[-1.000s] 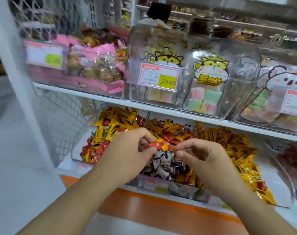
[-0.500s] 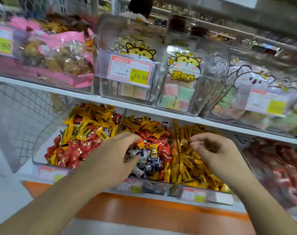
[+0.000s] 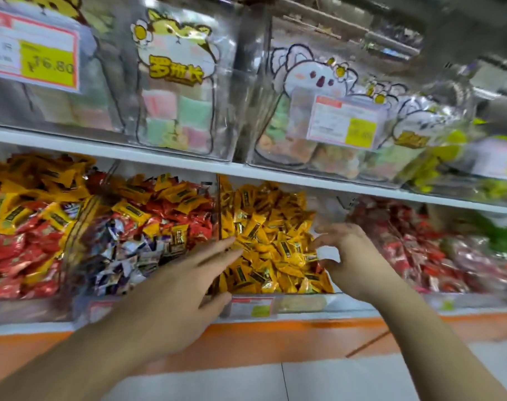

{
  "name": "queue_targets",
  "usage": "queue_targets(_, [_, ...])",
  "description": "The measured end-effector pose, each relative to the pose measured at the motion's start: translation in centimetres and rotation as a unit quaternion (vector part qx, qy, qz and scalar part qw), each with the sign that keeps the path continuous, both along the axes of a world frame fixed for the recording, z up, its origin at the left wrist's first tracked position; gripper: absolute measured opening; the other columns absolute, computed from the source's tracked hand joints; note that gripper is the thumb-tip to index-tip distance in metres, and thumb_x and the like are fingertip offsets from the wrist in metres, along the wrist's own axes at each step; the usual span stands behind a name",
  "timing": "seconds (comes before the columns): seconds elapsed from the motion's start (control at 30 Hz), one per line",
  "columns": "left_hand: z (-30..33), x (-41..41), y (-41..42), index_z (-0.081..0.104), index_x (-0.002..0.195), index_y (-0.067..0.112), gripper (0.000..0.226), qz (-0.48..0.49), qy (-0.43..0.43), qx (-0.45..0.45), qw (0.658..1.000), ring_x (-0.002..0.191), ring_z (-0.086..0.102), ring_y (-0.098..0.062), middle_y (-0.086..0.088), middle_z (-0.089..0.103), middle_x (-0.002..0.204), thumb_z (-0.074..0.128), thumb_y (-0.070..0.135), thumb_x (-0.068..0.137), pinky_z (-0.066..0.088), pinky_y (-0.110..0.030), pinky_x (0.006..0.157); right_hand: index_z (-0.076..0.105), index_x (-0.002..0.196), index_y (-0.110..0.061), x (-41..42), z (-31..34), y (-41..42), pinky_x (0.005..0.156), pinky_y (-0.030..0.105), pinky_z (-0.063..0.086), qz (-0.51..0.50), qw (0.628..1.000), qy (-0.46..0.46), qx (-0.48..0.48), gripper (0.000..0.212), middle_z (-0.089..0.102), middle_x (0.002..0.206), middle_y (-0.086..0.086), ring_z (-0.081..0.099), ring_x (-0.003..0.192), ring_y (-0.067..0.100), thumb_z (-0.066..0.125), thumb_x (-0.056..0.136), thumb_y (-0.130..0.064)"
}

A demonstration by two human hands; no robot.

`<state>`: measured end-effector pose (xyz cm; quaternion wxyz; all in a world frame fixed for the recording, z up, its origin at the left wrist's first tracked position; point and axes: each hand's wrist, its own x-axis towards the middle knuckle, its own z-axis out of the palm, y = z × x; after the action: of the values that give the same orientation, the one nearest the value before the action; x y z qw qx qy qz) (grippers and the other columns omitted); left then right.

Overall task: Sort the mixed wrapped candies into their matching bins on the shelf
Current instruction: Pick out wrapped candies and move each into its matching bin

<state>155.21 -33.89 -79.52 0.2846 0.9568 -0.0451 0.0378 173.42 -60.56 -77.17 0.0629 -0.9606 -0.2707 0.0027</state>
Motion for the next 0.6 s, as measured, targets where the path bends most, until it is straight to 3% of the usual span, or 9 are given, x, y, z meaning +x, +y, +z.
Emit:
queue_targets(0.17, [-0.6,0.3,0.0,0.015,0.157,0.058,0.063,0.002,-0.013,0.021,1.0,0.142,-0.003,0.024,0.052,-0.019,0.152,0.048,0.051,0.103,0.012,-0.009,0.112,0.077,0.1,-0.045,0.5,-1.5,-0.5,0.11,0.042,0.023,-0.004,0.996,-0.031,-0.078,0.025,0.05,0.141,-0.024,0.025,0.14,0.019,0.076,0.084,-0.026])
queue_targets(0.3, [-0.8,0.4,-0.1,0.022,0.155,0.058,0.06,-0.001,-0.018,0.027,0.999,0.134,-0.011,0.032,0.051,-0.014,0.153,0.051,0.049,0.103,0.006,-0.002,0.105,0.077,0.075,-0.039,1.0,-2.8,-1.2,0.104,0.044,0.026,-0.004,0.997,-0.065,-0.032,0.024,0.062,0.118,-0.023,0.036,0.136,0.021,0.084,0.071,-0.017])
queue_targets(0.43, [-0.6,0.1,0.1,0.028,0.152,0.058,0.056,0.004,-0.026,0.02,0.999,0.143,0.002,0.024,0.052,-0.006,0.154,0.052,0.047,0.103,0.011,0.004,0.097,0.07,0.068,-0.04,0.9,-2.4,-0.7,0.103,0.037,0.028,-0.021,0.996,-0.068,0.062,0.032,0.069,0.098,-0.023,0.05,0.124,0.018,0.092,0.071,-0.017])
queue_targets(0.5, [-0.4,-0.2,0.6,0.035,0.149,0.057,0.053,0.016,-0.036,0.007,0.999,0.142,0.014,0.021,0.05,0.004,0.154,0.056,0.044,0.102,0.017,0.001,0.097,0.072,0.072,-0.04,-0.2,-1.2,0.0,0.102,0.039,0.042,-0.039,0.989,-0.038,0.139,0.024,0.072,0.094,-0.019,0.059,0.111,0.011,0.087,0.081,-0.023])
queue_targets(0.6, [0.0,-0.6,1.2,0.05,0.138,0.055,0.045,0.043,-0.057,-0.01,0.997,0.135,0.032,0.016,0.047,0.029,0.146,0.063,0.038,0.099,0.025,-0.005,0.102,0.077,0.078,-0.035,-3.1,0.9,2.5,0.079,0.031,0.052,-0.041,0.959,0.038,0.278,0.013,0.073,0.081,-0.017,0.067,0.087,-0.001,0.083,0.087,-0.027])
